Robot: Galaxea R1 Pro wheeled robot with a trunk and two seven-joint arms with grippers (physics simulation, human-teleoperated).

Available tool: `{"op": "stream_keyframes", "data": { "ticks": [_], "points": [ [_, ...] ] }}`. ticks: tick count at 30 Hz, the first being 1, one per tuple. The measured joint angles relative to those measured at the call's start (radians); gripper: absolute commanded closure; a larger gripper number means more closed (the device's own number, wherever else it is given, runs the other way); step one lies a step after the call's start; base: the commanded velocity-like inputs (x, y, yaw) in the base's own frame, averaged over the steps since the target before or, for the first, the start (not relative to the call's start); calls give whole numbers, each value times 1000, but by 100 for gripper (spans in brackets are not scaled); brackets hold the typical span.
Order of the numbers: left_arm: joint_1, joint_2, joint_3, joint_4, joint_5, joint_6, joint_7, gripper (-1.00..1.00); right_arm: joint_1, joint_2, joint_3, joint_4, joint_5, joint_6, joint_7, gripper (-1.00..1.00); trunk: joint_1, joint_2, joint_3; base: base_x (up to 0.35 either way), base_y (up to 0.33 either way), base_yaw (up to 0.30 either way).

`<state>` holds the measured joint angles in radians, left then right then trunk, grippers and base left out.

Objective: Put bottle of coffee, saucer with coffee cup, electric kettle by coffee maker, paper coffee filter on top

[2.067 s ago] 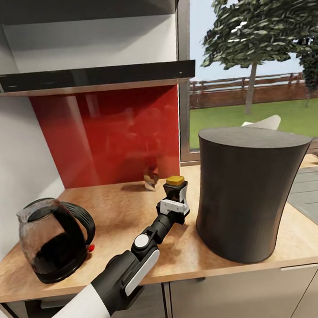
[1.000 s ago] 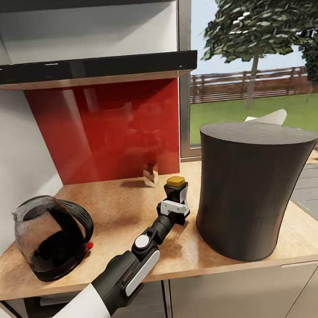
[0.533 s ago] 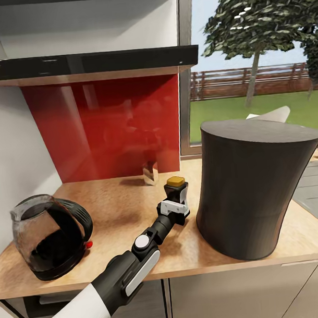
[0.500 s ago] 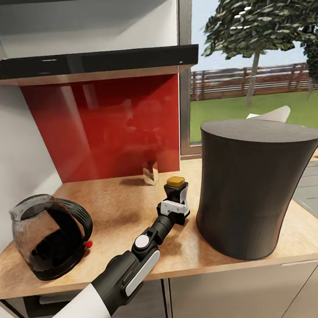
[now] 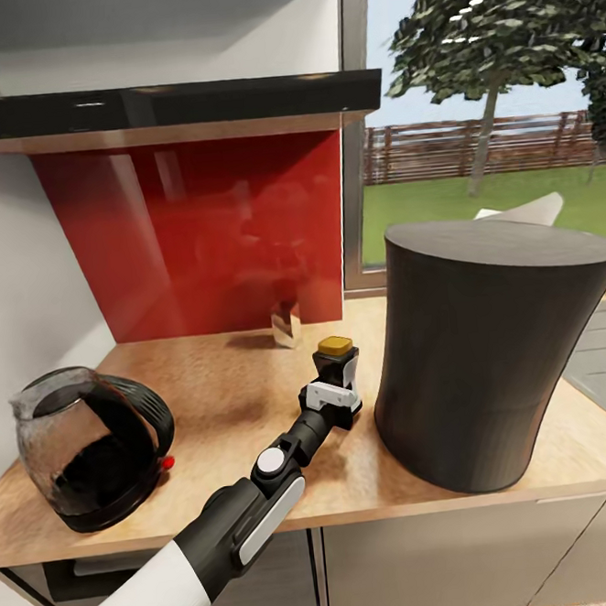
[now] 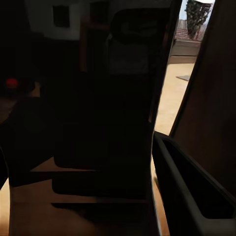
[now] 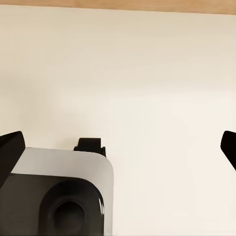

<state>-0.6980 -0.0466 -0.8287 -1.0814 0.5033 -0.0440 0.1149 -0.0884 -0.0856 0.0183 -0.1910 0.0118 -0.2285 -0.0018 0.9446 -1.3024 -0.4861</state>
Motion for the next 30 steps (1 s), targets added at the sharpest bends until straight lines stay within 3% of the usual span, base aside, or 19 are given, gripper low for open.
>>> {"op": "stream_keyframes", "data": {
  "ticks": [30],
  "points": [
    [-1, 0, 1, -33, -5, -1, 1, 100, 0, 0, 0, 0, -1, 0, 0, -100, 0, 0, -37, 0, 0, 0]
  ]
}}
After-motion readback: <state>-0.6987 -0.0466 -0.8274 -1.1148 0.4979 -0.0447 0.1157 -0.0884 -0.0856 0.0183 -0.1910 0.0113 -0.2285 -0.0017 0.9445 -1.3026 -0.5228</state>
